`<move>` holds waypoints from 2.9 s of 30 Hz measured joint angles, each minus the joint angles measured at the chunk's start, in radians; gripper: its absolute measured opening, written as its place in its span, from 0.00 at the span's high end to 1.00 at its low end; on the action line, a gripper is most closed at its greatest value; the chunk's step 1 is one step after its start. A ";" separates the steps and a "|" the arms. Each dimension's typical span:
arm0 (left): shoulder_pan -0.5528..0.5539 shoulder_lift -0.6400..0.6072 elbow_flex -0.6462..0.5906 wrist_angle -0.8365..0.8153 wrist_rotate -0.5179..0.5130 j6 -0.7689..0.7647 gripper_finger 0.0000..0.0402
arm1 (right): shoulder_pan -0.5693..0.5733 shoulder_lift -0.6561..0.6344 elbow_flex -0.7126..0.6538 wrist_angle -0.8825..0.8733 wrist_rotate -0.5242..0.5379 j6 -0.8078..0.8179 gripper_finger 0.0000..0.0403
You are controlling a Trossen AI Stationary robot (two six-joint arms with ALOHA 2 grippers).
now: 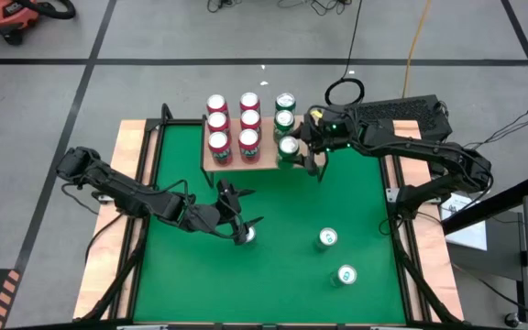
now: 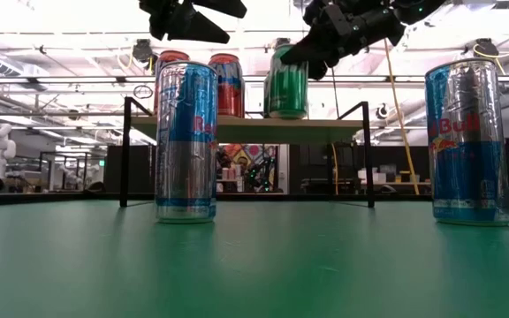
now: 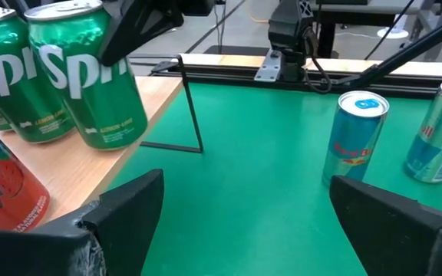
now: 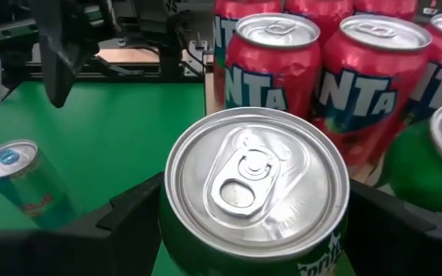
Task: Place canned beverage on shelf
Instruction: Put the green soda can on the shelf aligned with the other green soda cans
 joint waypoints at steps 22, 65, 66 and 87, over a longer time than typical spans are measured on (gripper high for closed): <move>-0.001 0.000 0.000 0.000 0.020 -0.002 0.08 | 0.000 0.042 0.000 0.063 0.000 0.002 0.19; 0.000 0.053 -0.001 0.010 -0.048 -0.048 0.08 | 0.281 -0.198 -0.134 -0.029 0.320 0.089 0.34; 0.001 0.053 -0.001 0.009 -0.049 -0.051 0.08 | 0.297 -0.190 -0.152 -0.005 0.357 0.089 0.35; -0.001 0.053 -0.001 0.008 -0.046 -0.054 0.08 | 0.330 0.017 -0.191 0.234 0.541 0.080 0.57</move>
